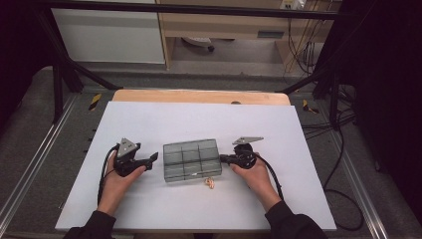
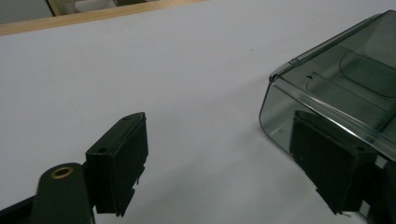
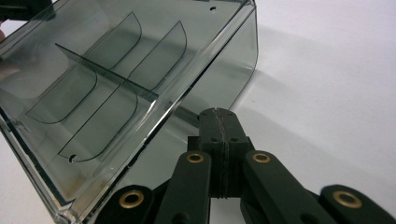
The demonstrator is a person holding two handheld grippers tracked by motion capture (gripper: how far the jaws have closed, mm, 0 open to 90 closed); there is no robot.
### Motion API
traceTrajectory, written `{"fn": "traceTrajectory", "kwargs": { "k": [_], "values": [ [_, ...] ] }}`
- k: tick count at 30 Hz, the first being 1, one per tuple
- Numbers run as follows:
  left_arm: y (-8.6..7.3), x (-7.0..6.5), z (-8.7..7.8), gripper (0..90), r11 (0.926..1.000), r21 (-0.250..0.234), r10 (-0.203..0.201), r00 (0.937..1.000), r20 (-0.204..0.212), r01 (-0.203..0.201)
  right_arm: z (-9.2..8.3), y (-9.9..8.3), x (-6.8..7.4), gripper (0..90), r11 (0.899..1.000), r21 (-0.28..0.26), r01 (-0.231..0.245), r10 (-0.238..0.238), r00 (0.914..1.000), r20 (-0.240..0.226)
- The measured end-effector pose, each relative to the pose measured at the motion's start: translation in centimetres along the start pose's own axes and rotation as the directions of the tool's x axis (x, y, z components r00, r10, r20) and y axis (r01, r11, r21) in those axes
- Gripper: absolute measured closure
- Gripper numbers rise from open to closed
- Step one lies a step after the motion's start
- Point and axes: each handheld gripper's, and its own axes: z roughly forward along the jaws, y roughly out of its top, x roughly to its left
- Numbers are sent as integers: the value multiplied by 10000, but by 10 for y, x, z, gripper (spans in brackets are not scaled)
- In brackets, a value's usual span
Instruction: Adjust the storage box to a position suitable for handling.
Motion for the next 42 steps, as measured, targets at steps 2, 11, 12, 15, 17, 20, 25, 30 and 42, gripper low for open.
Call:
{"fn": "traceTrajectory", "kwargs": {
  "k": [2, 11, 12, 15, 17, 20, 25, 30, 42],
  "values": [
    [-1, 3, -2, 213, 10000, 1, -50, 10000, -46, 50, 1, 0, 1, 900, 10000, 24, 70, -70, 10000, -12],
    [-2, 8, -1, 393, 10000, 84, -23, 10000, 67, 23, 4, 1, 4, 900, 9999, 69, 148, -147, 9999, -41],
    [-2, 9, -1, 432, 9999, 122, 68, 10000, 69, -69, 5, 1, 5, 900, 9998, 63, 195, -195, 9998, -50],
    [-1, 11, 1, 630, 9997, -21, 234, 9997, 47, -234, 9, 2, 10, 900, 9995, 92, 291, -289, 9995, -113],
    [-1, 11, 2, 714, 9997, 7, 243, 9997, 84, -243, 11, 3, 14, 900, 9992, 111, 381, -379, 9991, -172],
    [1, 12, 5, 826, 9981, 407, 456, 9985, 319, -469, 14, 4, 19, 900, 9984, 140, 552, -548, 9982, -257],
    [2, 14, 12, 879, 9955, 628, 675, 9961, 571, -711, 17, 4, 26, 900, 9976, 173, 672, -665, 9970, -389],
    [3, 17, 15, 892, 9936, 609, 914, 9935, 674, -955, 17, 6, 32, 900, 9967, 149, 800, -792, 9957, -487],
    [4, 22, 15, 900, 9917, 581, 1093, 9901, 878, -1146, 19, 5, 39, 900, 9952, 227, 952, -939, 9942, -522]
  ]
}}
